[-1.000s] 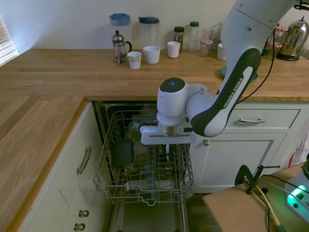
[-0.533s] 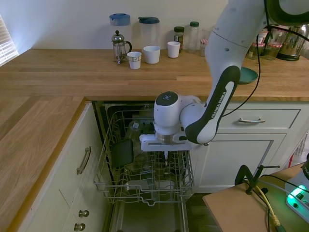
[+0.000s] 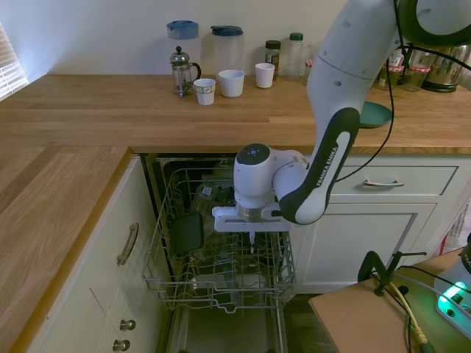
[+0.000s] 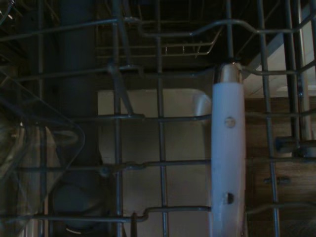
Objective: Put the fork in the dishwasher
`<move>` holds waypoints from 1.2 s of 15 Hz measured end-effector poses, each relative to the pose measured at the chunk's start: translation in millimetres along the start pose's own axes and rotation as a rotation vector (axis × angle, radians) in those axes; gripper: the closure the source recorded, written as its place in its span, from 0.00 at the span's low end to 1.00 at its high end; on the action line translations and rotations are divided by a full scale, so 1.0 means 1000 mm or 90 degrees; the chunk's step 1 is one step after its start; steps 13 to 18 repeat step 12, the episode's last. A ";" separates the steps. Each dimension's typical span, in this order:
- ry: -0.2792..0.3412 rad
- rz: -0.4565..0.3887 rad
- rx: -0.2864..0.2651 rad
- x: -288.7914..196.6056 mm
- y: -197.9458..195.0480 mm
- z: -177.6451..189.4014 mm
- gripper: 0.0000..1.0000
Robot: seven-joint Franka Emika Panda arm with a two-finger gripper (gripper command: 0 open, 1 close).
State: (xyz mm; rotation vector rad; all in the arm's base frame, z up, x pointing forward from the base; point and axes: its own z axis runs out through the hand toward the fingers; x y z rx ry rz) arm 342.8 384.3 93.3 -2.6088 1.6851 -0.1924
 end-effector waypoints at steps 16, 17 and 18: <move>0.047 0.012 0.068 0.013 0.028 -0.151 0.00; 0.047 0.012 0.068 0.013 0.028 -0.151 0.00; 0.047 0.012 0.068 0.013 0.028 -0.151 0.00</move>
